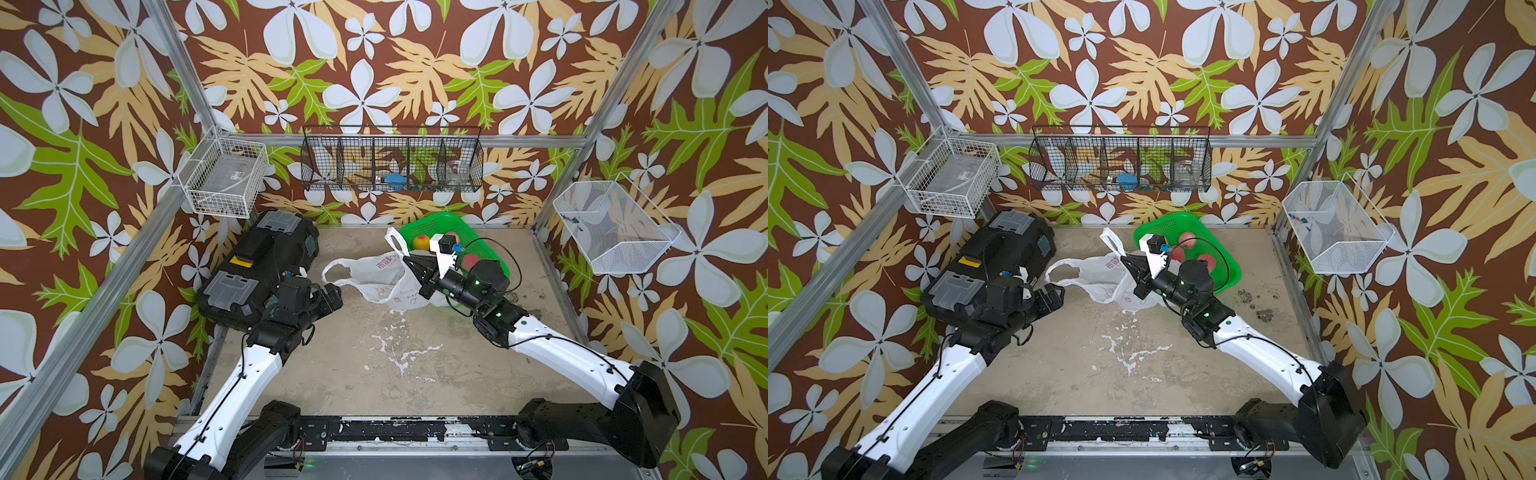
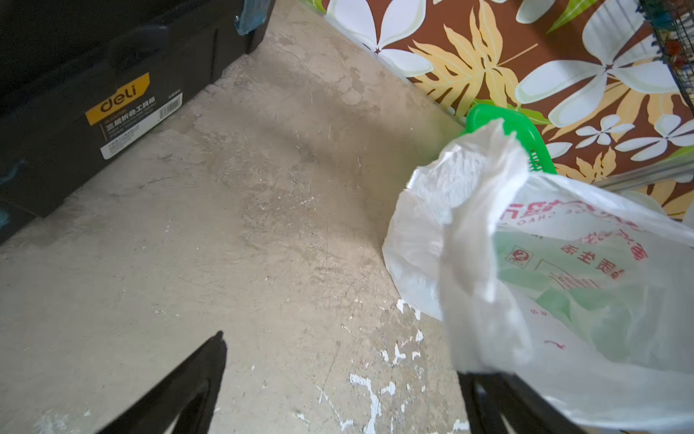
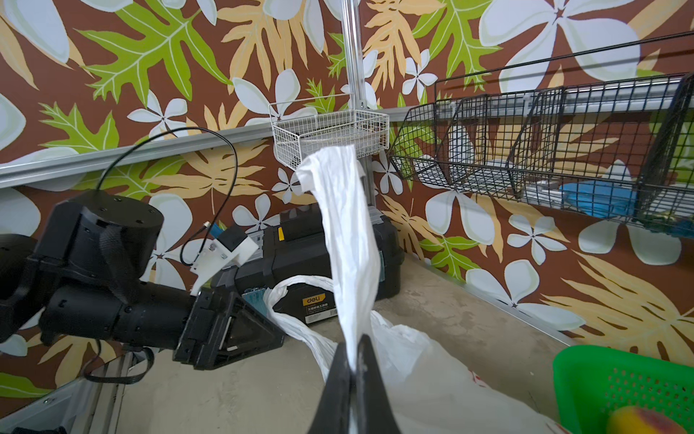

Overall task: Place the peach into a plastic bag & tie a knot
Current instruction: Pick up the plastic bag at the center of the board.

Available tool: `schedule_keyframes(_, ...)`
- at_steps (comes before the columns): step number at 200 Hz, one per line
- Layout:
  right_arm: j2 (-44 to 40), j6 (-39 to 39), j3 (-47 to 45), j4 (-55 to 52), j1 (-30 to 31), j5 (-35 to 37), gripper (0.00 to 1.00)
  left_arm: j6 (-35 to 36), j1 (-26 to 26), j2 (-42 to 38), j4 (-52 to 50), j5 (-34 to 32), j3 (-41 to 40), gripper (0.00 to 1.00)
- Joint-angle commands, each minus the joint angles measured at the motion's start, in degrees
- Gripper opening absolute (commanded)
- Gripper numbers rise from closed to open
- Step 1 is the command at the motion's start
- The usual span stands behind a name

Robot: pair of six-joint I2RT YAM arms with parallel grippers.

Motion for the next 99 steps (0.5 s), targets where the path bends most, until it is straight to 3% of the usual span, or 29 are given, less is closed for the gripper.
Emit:
schedule_keyframes(1, -0.71, 0.93, -0.22, 0.61, 0.01, -1.05, 0.00, -1.20, 0.22, 2.34, 14.96, 4.93, 0.29, 0.95)
schedule_keyframes(31, -1.99, 1.53, -0.62, -0.12, -0.03, -1.26, 0.00, -1.97, 0.31, 3.35, 20.08, 11.85, 1.50, 0.92)
schedule_keyframes(59, -2.33, 1.86, -0.57, -0.43, -0.06, -1.13, 0.00, -2.19, 0.31, 1.38, 21.03, 11.50, -0.20, 0.93)
schedule_keyframes(99, -3.11, 4.43, -1.88, 1.11, -0.04, -1.65, 0.00, 0.60, 1.10, 13.13, 19.39, 11.23, 5.11, 0.82)
